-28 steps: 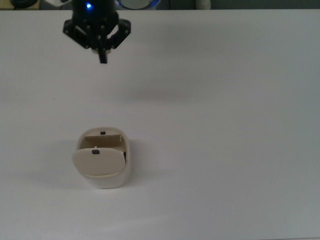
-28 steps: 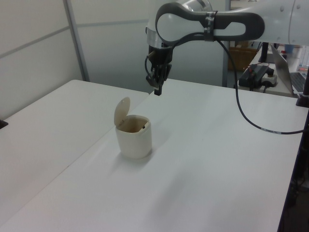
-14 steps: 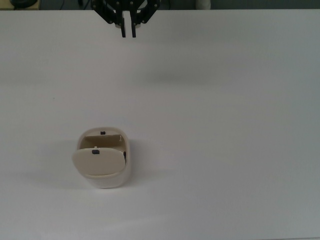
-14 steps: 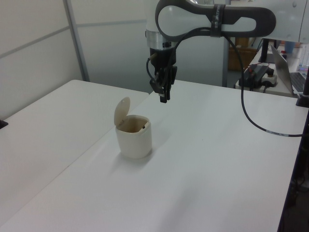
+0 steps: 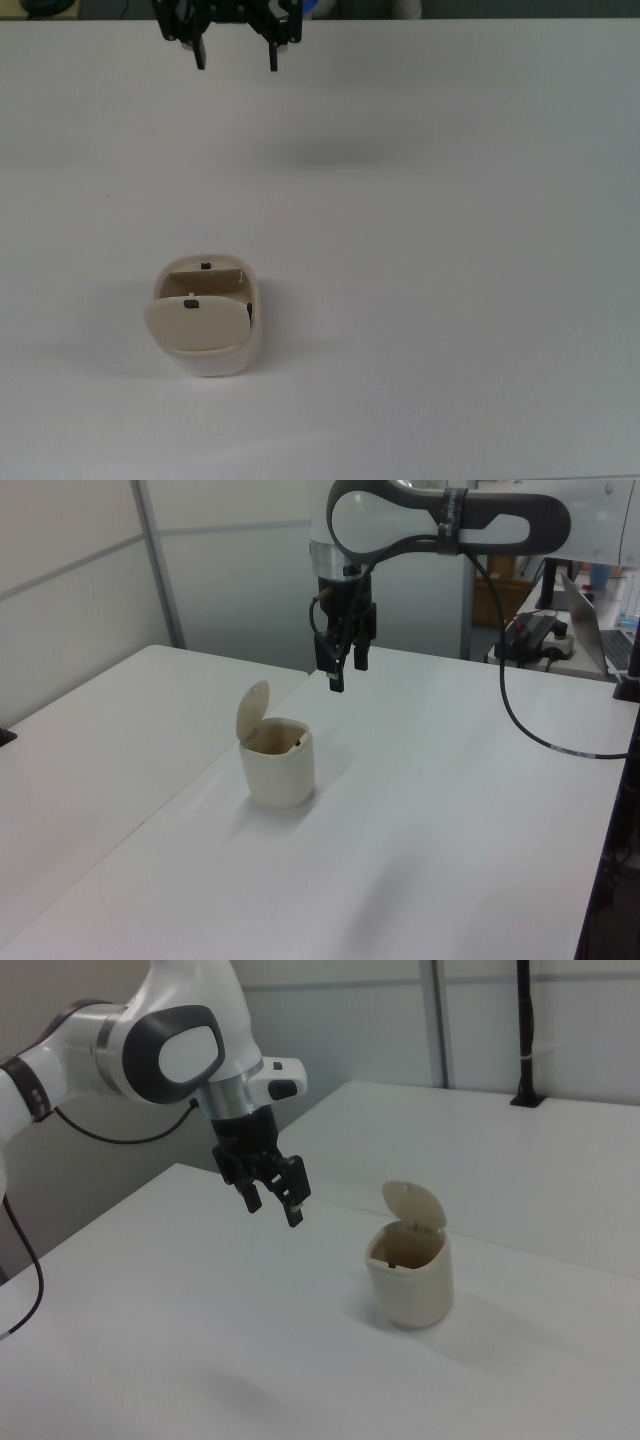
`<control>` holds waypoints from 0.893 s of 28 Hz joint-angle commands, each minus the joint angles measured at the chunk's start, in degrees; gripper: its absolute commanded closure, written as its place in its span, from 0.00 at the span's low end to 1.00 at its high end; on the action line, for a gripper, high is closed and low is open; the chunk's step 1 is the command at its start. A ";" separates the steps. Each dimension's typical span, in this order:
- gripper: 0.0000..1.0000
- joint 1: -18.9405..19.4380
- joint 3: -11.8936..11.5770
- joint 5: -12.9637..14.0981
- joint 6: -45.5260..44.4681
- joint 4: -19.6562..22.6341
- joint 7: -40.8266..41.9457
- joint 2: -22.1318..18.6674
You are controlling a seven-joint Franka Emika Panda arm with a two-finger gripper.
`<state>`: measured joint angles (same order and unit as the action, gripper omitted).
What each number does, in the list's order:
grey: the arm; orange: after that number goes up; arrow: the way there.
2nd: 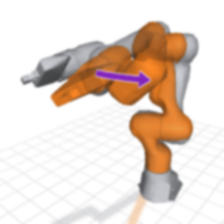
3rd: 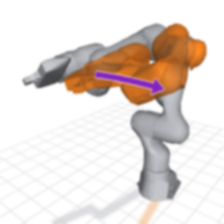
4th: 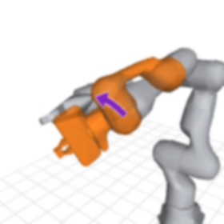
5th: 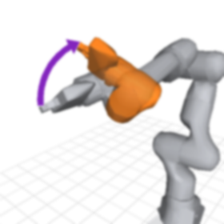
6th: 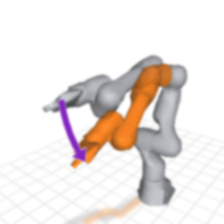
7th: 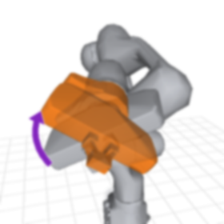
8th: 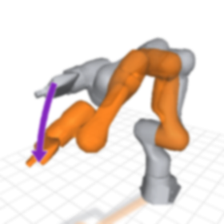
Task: Open the trash can
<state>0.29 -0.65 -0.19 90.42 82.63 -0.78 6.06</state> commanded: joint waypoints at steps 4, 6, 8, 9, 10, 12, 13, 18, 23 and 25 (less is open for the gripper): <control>0.00 0.07 -0.14 -0.52 0.90 1.40 -0.01 -1.23; 0.00 0.07 -0.14 -0.52 0.90 1.48 -0.01 -1.23; 0.00 0.07 0.03 -0.52 0.90 1.48 -0.01 -1.23; 0.00 0.15 0.12 -0.52 0.90 1.57 -0.01 -1.23; 0.00 0.15 0.12 -0.52 0.81 1.57 -0.01 -1.23; 0.00 0.15 0.12 -0.52 0.72 1.66 -0.01 -1.32; 0.00 0.15 0.12 -0.52 0.64 1.66 -0.01 -1.40; 0.00 0.15 0.12 -0.43 0.37 1.66 -0.01 -1.40; 0.00 0.15 0.21 -0.34 0.46 1.66 -0.36 -1.40; 0.00 0.07 0.21 -0.34 0.55 1.57 -0.10 -1.40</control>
<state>0.22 -0.52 -0.19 90.44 82.64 -0.77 6.03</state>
